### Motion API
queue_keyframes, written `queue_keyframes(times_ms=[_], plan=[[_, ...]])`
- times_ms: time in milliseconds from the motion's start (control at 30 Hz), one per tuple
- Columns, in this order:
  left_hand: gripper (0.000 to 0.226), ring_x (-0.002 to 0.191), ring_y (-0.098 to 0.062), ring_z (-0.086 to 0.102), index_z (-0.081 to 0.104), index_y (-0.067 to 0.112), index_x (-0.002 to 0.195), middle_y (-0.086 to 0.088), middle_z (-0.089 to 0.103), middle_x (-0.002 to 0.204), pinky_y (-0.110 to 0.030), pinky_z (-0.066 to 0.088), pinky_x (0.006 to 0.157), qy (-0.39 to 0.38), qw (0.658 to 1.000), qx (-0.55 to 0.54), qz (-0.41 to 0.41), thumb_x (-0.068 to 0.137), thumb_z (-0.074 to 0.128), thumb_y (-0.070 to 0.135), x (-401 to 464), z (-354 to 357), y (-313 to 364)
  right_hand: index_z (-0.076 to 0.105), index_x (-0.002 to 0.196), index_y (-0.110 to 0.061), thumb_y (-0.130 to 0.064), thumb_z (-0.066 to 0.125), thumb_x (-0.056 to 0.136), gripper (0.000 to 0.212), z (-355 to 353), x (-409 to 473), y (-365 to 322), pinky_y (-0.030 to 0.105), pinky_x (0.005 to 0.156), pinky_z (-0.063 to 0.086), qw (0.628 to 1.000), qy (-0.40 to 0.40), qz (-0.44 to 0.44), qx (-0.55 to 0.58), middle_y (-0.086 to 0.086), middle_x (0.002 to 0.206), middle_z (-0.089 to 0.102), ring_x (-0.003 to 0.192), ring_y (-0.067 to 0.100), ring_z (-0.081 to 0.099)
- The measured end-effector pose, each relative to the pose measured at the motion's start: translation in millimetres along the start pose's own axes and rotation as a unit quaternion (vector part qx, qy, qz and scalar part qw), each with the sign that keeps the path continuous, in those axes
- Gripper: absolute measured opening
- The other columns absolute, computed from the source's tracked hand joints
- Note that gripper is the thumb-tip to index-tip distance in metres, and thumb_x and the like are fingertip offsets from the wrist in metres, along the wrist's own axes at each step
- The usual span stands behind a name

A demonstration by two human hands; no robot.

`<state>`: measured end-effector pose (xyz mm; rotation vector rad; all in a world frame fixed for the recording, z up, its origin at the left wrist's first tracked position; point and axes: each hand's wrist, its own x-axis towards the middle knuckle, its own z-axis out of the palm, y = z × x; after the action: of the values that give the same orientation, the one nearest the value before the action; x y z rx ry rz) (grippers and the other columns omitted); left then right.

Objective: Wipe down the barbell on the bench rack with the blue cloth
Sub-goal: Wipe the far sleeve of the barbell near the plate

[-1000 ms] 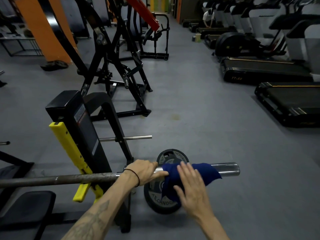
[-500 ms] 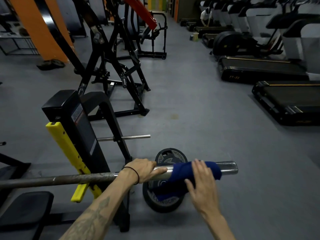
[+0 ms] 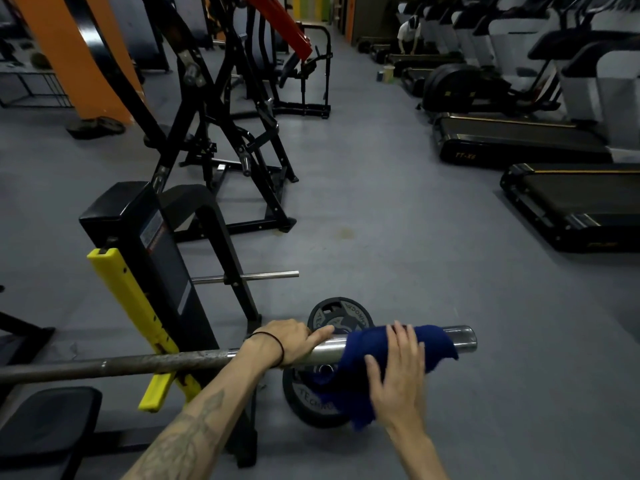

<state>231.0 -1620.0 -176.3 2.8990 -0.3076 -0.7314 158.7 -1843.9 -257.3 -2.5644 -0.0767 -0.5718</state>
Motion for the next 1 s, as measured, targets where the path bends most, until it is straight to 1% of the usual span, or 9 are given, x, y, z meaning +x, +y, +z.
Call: queue_keyframes(times_ms=[100, 233, 367, 467, 600, 700, 800, 933, 1000], plan=[[0.092, 0.101, -0.031, 0.064, 0.067, 0.017, 0.120, -0.014, 0.069, 0.112, -0.039, 0.044, 0.082, -0.016, 1.000, -0.005, -0.009, 0.090, 0.007, 0.079, 9, 6, -3, 0.020, 0.163, -0.006, -0.060, 0.038, 0.103, 0.084, 25, -23, -55, 0.043, 0.129, 0.000, 0.997, -0.049, -0.046, 0.023, 0.010, 0.173, 0.013, 0.160, 0.028, 0.007], [0.094, 0.100, -0.028, 0.061, 0.046, 0.023, 0.147, -0.013, 0.065, 0.122, -0.037, 0.042, 0.078, -0.054, 0.998, 0.011, 0.011, 0.078, 0.009, 0.076, 20, 10, -11, 0.023, 0.164, -0.014, -0.055, 0.045, 0.104, 0.076, 18, -15, -28, 0.044, 0.124, 0.019, 0.968, -0.103, -0.226, -0.045, 0.001, 0.173, 0.015, 0.159, 0.021, 0.016], [0.059, 0.093, -0.028, 0.054, 0.057, 0.015, 0.125, -0.018, 0.062, 0.124, -0.035, 0.038, 0.079, -0.077, 0.996, -0.052, -0.002, 0.103, 0.017, 0.052, 19, -1, -7, 0.041, 0.156, -0.009, -0.051, 0.035, 0.108, 0.064, 0, 5, 19, 0.043, 0.128, 0.017, 0.992, -0.017, -0.115, -0.044, 0.001, 0.168, 0.028, 0.154, 0.027, 0.032], [0.049, 0.101, -0.026, 0.056, 0.058, 0.018, 0.115, -0.015, 0.060, 0.129, -0.037, 0.043, 0.089, -0.110, 0.989, -0.096, -0.032, 0.102, 0.023, 0.049, 18, -6, -6, 0.038, 0.156, -0.005, -0.058, 0.029, 0.107, 0.072, 15, 0, -20, 0.044, 0.129, 0.006, 0.999, 0.021, 0.025, 0.003, 0.003, 0.166, 0.027, 0.156, 0.031, 0.025], [0.053, 0.105, -0.024, 0.057, 0.061, 0.013, 0.122, -0.014, 0.060, 0.132, -0.034, 0.039, 0.088, -0.105, 0.990, -0.097, -0.009, 0.107, 0.021, 0.045, 16, -10, -3, 0.020, 0.165, -0.012, -0.061, 0.038, 0.104, 0.080, 37, -25, -72, 0.041, 0.128, 0.004, 0.989, -0.072, -0.128, -0.011, 0.004, 0.173, 0.017, 0.160, 0.022, 0.011], [0.055, 0.097, -0.029, 0.061, 0.064, 0.012, 0.109, -0.017, 0.066, 0.118, -0.037, 0.044, 0.085, -0.038, 0.997, -0.049, 0.034, 0.108, 0.021, 0.045, 10, -7, -4, 0.030, 0.162, -0.015, -0.049, 0.046, 0.104, 0.069, 20, -10, -31, 0.041, 0.126, 0.017, 0.977, -0.069, -0.193, -0.052, -0.002, 0.172, 0.021, 0.157, 0.019, 0.022], [0.052, 0.081, -0.028, 0.059, 0.064, 0.019, 0.088, -0.010, 0.067, 0.092, -0.037, 0.043, 0.076, 0.080, 0.995, 0.008, 0.052, 0.106, 0.025, 0.048, 1, 0, -17, 0.041, 0.157, -0.011, -0.049, 0.034, 0.108, 0.062, 7, 2, 3, 0.045, 0.126, 0.019, 0.994, -0.012, -0.096, -0.049, -0.001, 0.167, 0.030, 0.155, 0.023, 0.029], [0.048, 0.072, -0.018, 0.058, 0.058, 0.024, 0.083, 0.003, 0.061, 0.077, -0.033, 0.039, 0.067, 0.143, 0.988, 0.008, 0.056, 0.105, 0.025, 0.052, -14, 9, -36, 0.034, 0.158, -0.005, -0.056, 0.028, 0.107, 0.072, 26, -5, -38, 0.047, 0.128, 0.006, 0.998, 0.028, 0.058, -0.014, 0.010, 0.168, 0.030, 0.159, 0.027, 0.016], [0.047, 0.074, -0.015, 0.059, 0.060, 0.026, 0.085, 0.006, 0.062, 0.079, -0.031, 0.037, 0.065, 0.175, 0.984, -0.011, 0.039, 0.104, 0.027, 0.054, -21, 16, -46, 0.027, 0.161, -0.005, -0.055, 0.033, 0.104, 0.076, 43, -17, -77, 0.049, 0.128, 0.006, 1.000, 0.005, 0.007, -0.019, 0.012, 0.170, 0.023, 0.159, 0.029, 0.012]])
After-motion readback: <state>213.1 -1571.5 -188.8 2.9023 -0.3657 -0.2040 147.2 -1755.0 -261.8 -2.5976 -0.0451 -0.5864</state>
